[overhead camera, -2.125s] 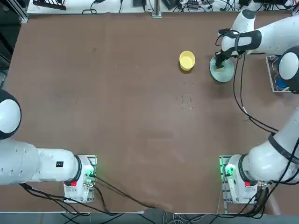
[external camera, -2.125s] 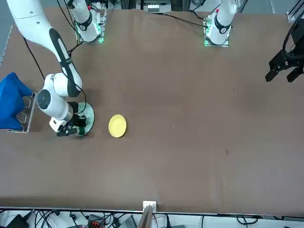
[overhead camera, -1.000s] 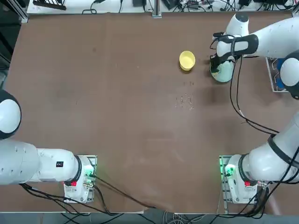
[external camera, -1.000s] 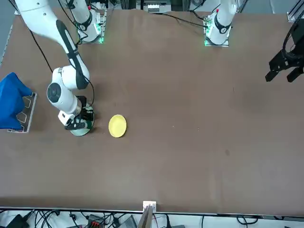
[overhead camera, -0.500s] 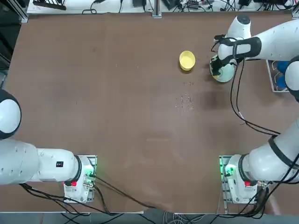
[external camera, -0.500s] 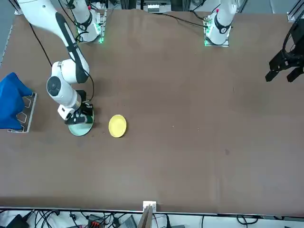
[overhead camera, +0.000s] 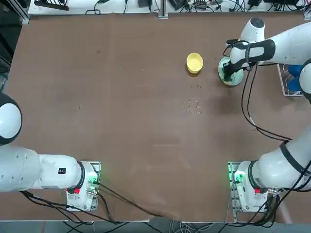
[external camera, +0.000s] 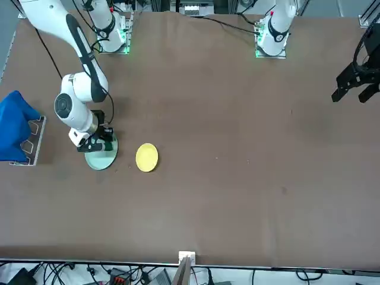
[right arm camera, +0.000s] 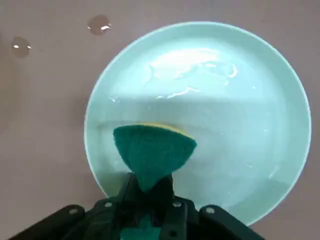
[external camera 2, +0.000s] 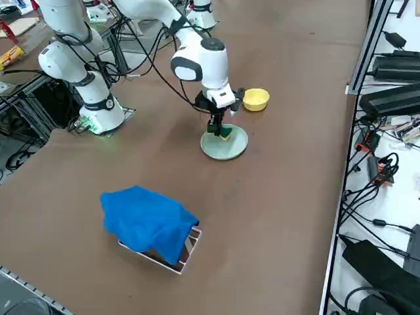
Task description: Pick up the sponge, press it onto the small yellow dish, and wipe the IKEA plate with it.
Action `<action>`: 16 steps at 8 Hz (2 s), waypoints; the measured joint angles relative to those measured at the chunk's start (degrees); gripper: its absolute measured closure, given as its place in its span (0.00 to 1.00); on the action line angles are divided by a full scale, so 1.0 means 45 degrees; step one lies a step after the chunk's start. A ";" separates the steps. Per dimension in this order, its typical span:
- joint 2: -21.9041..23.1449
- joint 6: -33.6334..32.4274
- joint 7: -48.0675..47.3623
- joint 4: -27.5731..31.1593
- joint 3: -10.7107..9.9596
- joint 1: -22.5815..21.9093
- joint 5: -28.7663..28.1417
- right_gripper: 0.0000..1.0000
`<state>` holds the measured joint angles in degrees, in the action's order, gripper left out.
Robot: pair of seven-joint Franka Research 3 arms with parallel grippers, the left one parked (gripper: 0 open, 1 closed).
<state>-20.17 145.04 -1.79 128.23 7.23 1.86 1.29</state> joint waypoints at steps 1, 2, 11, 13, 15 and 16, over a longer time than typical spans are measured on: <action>0.0006 0.0000 0.0128 0.0056 -0.0001 0.0096 0.0000 0.91; 0.0030 -0.0001 0.0408 0.0093 0.0001 0.0240 0.0000 0.91; -0.0183 -0.0238 0.3739 -0.0675 -0.0033 0.2100 0.0001 0.91; -0.0837 -0.0247 0.3909 -0.1316 -0.0017 0.2094 0.0001 0.91; -0.1384 -0.0256 0.3958 -0.1835 0.0066 0.2067 0.0001 0.91; -0.1502 -0.0282 0.3963 -0.2066 0.0175 0.2050 0.0001 0.91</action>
<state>-26.93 143.78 16.04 118.94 8.02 11.08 1.30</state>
